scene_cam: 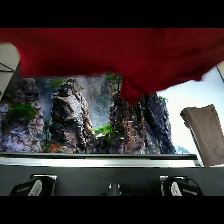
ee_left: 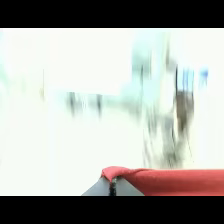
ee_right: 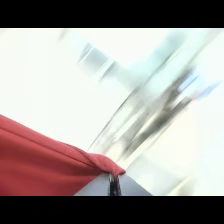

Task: Fold the shirts.

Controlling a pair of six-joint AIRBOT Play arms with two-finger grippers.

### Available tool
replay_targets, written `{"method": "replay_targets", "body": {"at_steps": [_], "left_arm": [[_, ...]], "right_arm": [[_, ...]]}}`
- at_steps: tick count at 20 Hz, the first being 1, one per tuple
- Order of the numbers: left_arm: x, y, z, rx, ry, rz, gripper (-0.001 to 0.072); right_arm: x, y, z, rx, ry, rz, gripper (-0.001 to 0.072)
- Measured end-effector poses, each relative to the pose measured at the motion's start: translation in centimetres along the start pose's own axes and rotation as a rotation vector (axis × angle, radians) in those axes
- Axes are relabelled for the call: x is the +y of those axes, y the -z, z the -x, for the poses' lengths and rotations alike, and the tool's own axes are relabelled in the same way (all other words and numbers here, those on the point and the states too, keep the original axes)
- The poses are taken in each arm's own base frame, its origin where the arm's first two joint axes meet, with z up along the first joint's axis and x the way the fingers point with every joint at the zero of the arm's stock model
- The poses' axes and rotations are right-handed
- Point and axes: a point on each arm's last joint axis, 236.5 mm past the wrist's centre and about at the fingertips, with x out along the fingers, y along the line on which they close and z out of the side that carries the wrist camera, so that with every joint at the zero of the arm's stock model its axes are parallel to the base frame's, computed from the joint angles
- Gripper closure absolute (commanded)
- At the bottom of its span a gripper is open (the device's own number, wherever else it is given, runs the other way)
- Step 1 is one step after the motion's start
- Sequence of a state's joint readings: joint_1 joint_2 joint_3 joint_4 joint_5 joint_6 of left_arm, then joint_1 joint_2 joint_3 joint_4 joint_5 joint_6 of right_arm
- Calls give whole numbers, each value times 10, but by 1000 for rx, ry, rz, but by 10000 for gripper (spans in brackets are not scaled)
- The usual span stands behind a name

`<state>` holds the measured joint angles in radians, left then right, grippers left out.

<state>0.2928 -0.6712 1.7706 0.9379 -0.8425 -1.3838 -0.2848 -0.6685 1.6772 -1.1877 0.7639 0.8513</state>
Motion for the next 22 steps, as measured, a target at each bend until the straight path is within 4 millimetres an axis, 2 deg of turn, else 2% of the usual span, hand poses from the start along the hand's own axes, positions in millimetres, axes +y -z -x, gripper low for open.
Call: {"method": "replay_targets", "body": {"at_steps": [1, 2, 5, 7, 9, 10, 12, 13, 14, 16, 19, 21, 22], "left_arm": [[-11, -27, 15, -85, 10, -7, 683], [-19, -42, 25, -129, 16, -14, 683], [-28, -66, 39, -204, 22, -16, 683], [-25, -62, 34, -186, 18, -11, 684], [-17, -42, 20, -106, 10, -7, 683], [-12, -28, 12, -54, 6, -6, 684], [8, 27, -12, 145, -10, 17, 683], [19, 63, -24, 266, -16, 41, 683], [31, 101, -34, 385, -21, 70, 684], [59, 197, -48, 650, -39, 163, 684], [93, 341, -44, 981, -73, 301, 683], [108, 426, -34, 1144, -100, 372, 683], [114, 461, -29, 1207, -111, 405, 683]], "right_arm": [[-10, -20, 18, -49, 48, -3, 696], [-16, -31, 31, -69, 78, -7, 696], [-23, -38, 46, -72, 108, -20, 696], [-20, -29, 42, -35, 95, -30, 696], [-16, -15, 34, 13, 73, -42, 696], [-11, -2, 26, 59, 48, -54, 696], [8, 41, 6, 205, -35, -86, 697], [21, 72, -7, 307, -93, -113, 697], [40, 110, -20, 430, -169, -144, 697], [81, 190, -40, 676, -335, -203, 697], [156, 302, -56, 1008, -596, -247, 697], [206, 362, -65, 1151, -721, -236, 696], [229, 384, -70, 1194, -765, -230, 696]]}}
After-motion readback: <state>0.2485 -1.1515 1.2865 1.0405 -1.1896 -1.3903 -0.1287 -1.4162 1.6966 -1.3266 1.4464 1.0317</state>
